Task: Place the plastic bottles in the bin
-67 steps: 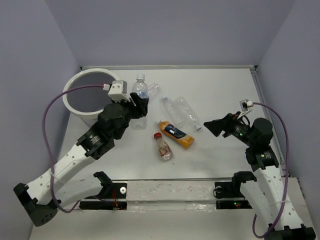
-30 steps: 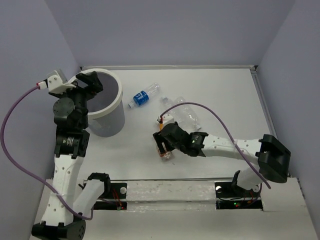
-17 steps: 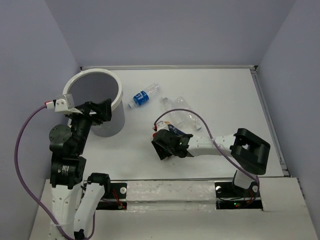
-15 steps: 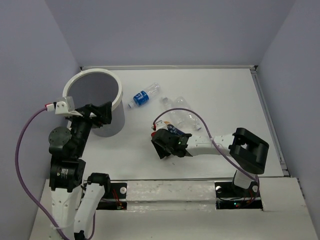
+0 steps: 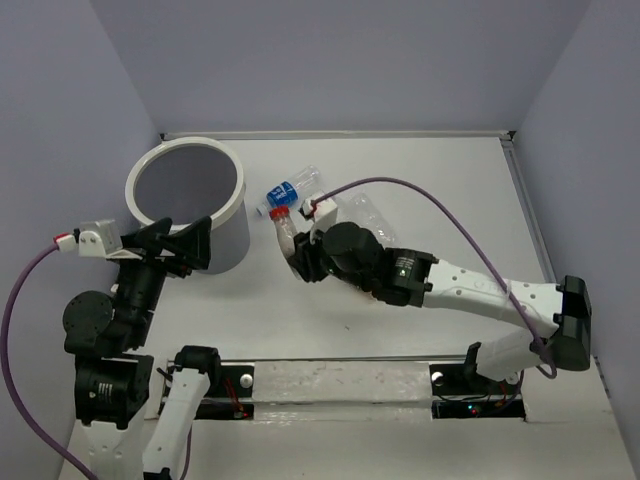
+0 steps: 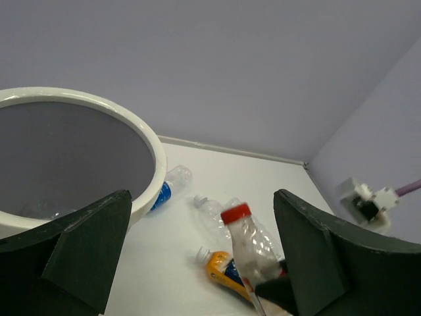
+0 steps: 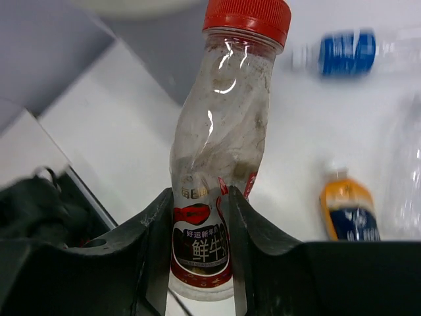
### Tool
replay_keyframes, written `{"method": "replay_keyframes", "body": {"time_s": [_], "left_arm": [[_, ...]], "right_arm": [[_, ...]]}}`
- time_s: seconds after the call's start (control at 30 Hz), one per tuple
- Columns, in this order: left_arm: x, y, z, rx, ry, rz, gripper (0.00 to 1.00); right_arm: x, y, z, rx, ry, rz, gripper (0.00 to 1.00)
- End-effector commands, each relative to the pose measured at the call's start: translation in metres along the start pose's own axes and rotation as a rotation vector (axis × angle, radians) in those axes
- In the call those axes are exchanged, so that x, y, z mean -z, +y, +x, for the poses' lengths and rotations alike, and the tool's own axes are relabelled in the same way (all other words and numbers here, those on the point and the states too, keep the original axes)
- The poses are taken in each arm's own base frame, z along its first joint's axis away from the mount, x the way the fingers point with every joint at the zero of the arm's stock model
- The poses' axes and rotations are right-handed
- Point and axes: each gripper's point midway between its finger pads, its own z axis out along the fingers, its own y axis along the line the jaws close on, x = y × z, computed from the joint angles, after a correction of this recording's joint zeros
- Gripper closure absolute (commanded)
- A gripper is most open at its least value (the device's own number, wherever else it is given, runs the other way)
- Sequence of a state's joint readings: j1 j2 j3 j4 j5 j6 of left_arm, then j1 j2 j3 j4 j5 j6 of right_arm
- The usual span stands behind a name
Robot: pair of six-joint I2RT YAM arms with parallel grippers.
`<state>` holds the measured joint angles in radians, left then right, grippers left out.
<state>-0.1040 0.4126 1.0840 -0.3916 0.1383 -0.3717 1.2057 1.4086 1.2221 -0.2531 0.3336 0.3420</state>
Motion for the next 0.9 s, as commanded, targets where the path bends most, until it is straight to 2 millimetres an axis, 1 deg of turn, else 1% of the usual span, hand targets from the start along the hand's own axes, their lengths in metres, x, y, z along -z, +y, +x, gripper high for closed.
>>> {"method": "replay_keyframes", "body": {"time_s": [0.0,0.03,0.07,0.13,0.17,0.2,0.23,0.27,0.3,0.33,0.37,0.4,0.43,0.5,0.53,0.57,0.6,0.67,0.7,0.73,0.77,0.8,0.83,0.87], "left_arm": [[0.023,-0.017,-0.026,0.068,-0.072,0.036,0.01],[0.024,-0.016,-0.026,0.081,-0.076,0.026,0.01],[0.03,-0.016,-0.028,0.104,-0.093,0.022,0.01],[0.036,-0.007,-0.03,0.163,-0.123,-0.034,0.01],[0.04,-0.003,-0.028,0.211,-0.125,-0.057,0.01],[0.042,-0.003,-0.028,0.216,-0.122,-0.059,0.01],[0.042,-0.002,-0.025,0.216,-0.109,-0.065,0.01],[0.042,-0.002,-0.024,0.214,-0.106,-0.066,0.01],[0.041,-0.001,-0.02,0.217,-0.094,-0.064,0.01],[0.041,-0.001,-0.019,0.219,-0.091,-0.062,0.01],[0.041,-0.001,-0.016,0.221,-0.087,-0.061,0.01],[0.04,0.0,-0.015,0.225,-0.084,-0.061,0.01],[0.038,0.005,-0.011,0.239,-0.084,-0.084,0.01],[0.037,0.009,-0.008,0.254,-0.082,-0.098,0.01],[0.036,0.011,-0.003,0.257,-0.074,-0.103,0.01],[0.036,0.01,-0.003,0.261,-0.071,-0.099,0.01],[0.036,0.01,-0.002,0.261,-0.066,-0.099,0.01],[0.036,0.011,0.002,0.254,-0.047,-0.104,0.01],[0.036,0.011,0.002,0.253,-0.043,-0.104,0.01],[0.036,0.01,0.004,0.251,-0.036,-0.102,0.01],[0.035,0.01,0.006,0.251,-0.029,-0.099,0.01],[0.034,0.009,0.006,0.25,-0.026,-0.091,0.01],[0.033,0.004,0.011,0.251,0.0,-0.064,0.01],[0.03,0.001,0.012,0.252,0.01,-0.051,0.01]], "right_arm": [[0.022,0.03,-0.146,0.078,-0.349,-0.042,0.8],[0.022,0.037,-0.163,0.088,-0.388,-0.055,0.8],[0.006,0.038,-0.173,0.093,-0.412,-0.054,0.8],[-0.004,0.04,-0.198,0.078,-0.452,-0.08,0.8],[-0.013,0.045,-0.221,0.046,-0.491,-0.122,0.8],[-0.018,0.048,-0.231,0.031,-0.507,-0.152,0.8],[-0.01,0.061,-0.257,0.008,-0.56,-0.22,0.81],[-0.013,0.068,-0.265,0.004,-0.576,-0.241,0.81],[-0.042,0.068,-0.258,0.012,-0.553,-0.233,0.81],[-0.048,0.075,-0.262,0.011,-0.56,-0.256,0.8],[-0.041,0.078,-0.284,-0.008,-0.611,-0.279,0.81],[-0.047,0.085,-0.286,-0.023,-0.612,-0.307,0.81],[-0.072,0.09,-0.274,-0.057,-0.571,-0.343,0.81],[-0.083,0.1,-0.274,-0.094,-0.567,-0.387,0.8],[-0.078,0.105,-0.285,-0.113,-0.595,-0.407,0.8],[-0.1,0.105,-0.272,-0.127,-0.561,-0.425,0.79],[-0.1,0.108,-0.275,-0.138,-0.569,-0.438,0.74],[-0.116,0.111,-0.262,-0.149,-0.537,-0.452,0.63],[-0.118,0.11,-0.261,-0.152,-0.532,-0.446,0.57],[-0.124,0.106,-0.254,-0.164,-0.516,-0.424,0.39],[-0.118,0.1,-0.26,-0.17,-0.526,-0.413,0.32],[-0.115,0.099,-0.26,-0.178,-0.52,-0.412,0.28],[-0.113,0.092,-0.262,-0.187,-0.519,-0.403,0.25],[-0.114,0.091,-0.253,-0.191,-0.493,-0.402,0.24]]}}
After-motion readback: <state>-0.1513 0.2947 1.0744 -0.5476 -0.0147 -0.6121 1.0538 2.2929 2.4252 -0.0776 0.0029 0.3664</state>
